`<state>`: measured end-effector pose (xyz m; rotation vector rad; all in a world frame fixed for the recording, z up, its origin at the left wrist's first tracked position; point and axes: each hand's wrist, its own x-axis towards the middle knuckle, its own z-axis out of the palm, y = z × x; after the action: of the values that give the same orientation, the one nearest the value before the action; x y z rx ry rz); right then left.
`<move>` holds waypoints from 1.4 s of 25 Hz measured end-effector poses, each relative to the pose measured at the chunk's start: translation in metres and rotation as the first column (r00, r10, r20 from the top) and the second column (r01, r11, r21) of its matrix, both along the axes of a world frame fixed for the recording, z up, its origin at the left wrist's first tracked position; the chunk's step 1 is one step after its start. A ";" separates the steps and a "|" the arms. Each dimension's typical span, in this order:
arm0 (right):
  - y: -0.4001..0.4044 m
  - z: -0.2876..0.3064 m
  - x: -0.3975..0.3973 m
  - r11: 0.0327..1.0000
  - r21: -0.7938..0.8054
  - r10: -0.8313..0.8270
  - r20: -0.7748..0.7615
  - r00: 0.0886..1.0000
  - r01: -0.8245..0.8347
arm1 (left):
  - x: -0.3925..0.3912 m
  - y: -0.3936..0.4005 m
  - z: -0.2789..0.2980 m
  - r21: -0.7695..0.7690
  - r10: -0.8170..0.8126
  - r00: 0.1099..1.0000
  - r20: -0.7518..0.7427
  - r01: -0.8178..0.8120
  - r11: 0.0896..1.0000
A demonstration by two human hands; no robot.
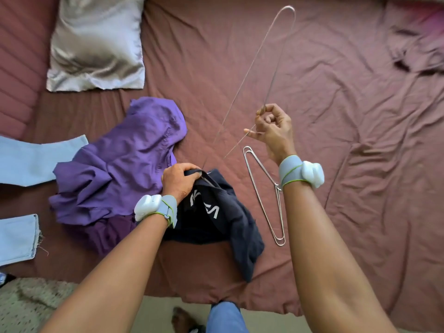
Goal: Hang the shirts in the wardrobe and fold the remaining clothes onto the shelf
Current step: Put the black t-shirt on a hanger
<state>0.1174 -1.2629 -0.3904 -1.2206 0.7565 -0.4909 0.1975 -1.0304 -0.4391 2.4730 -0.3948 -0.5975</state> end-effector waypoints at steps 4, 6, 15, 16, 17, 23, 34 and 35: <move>0.029 0.077 -0.017 0.997 -0.063 0.046 0.134 0.990 -0.038 | -0.005 0.032 0.055 -0.085 0.034 0.992 0.121 -0.023 0.996; 0.037 0.096 -0.018 0.997 -0.064 0.064 0.182 0.981 -0.053 | -0.005 0.038 0.070 -0.113 0.012 0.991 0.135 0.004 0.994; 0.156 0.176 -0.045 0.964 -0.244 0.177 0.311 0.934 -0.101 | -0.030 0.133 0.205 -0.324 -0.022 0.962 0.272 0.112 0.939; 0.171 0.183 -0.044 0.939 -0.329 0.199 0.274 0.941 -0.103 | -0.032 0.143 0.226 -0.342 -0.036 0.955 0.294 0.140 0.929; 0.178 0.177 -0.040 0.886 -0.450 0.221 0.201 0.954 -0.110 | -0.029 0.145 0.237 -0.362 -0.051 0.960 0.276 0.153 0.920; 0.209 0.185 -0.065 0.141 -0.774 0.188 -0.591 0.784 -0.617 | -0.020 0.212 0.298 -0.392 0.109 0.915 0.389 0.058 0.918; 0.223 0.238 -0.089 0.425 -0.700 0.360 -0.451 0.817 -0.574 | -0.028 0.235 0.295 -0.081 -0.430 0.901 0.050 0.433 0.898; 0.215 0.241 -0.089 0.573 -0.659 0.369 -0.324 0.871 -0.488 | -0.022 0.237 0.296 -0.096 -0.456 0.890 0.009 0.454 0.886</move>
<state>0.0287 -1.0480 -0.1499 -2.1608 0.3360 -0.2809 0.1754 -0.7935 -0.1431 2.2863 -0.9938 -0.7596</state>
